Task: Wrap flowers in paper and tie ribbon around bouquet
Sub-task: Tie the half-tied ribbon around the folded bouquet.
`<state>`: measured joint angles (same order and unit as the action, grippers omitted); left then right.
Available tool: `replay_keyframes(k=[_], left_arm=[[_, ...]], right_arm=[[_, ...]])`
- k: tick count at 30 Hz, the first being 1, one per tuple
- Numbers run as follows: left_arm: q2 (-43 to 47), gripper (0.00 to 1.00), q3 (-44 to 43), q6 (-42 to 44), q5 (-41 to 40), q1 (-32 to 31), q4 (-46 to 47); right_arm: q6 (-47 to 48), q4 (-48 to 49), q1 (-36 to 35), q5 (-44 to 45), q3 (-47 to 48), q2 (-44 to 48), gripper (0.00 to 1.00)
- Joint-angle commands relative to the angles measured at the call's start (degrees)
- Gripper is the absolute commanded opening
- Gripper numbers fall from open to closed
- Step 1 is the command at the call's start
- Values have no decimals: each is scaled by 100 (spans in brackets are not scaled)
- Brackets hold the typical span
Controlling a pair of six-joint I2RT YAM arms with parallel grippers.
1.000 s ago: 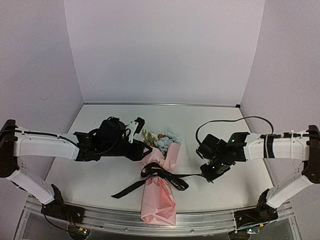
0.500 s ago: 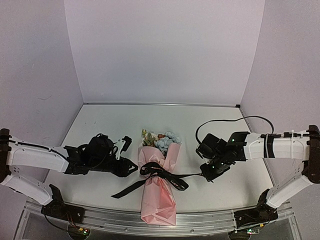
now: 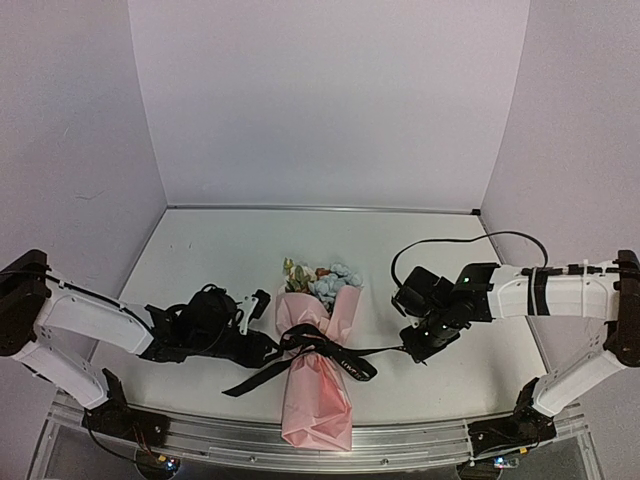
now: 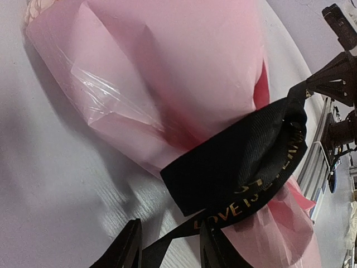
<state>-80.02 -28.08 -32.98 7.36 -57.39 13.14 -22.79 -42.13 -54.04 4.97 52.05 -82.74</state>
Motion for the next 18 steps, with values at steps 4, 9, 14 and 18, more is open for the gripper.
replay_keyframes(k=[4,9,14,18], left_arm=[[-293,37,-271,-344,-101,-19,1016],[-469,35,-346,-413,-98,-18,1145],[-481,23,-372,-459,-250,-20,1256],[-315,4,-384,-518,-542,-18,1090]], right_arm=[[-42,-94,-26,85,107,90,0],[-42,-94,-21,107,94,109,0],[-42,-99,-23,110,91,109,0],[-34,-102,-22,122,98,92,0]])
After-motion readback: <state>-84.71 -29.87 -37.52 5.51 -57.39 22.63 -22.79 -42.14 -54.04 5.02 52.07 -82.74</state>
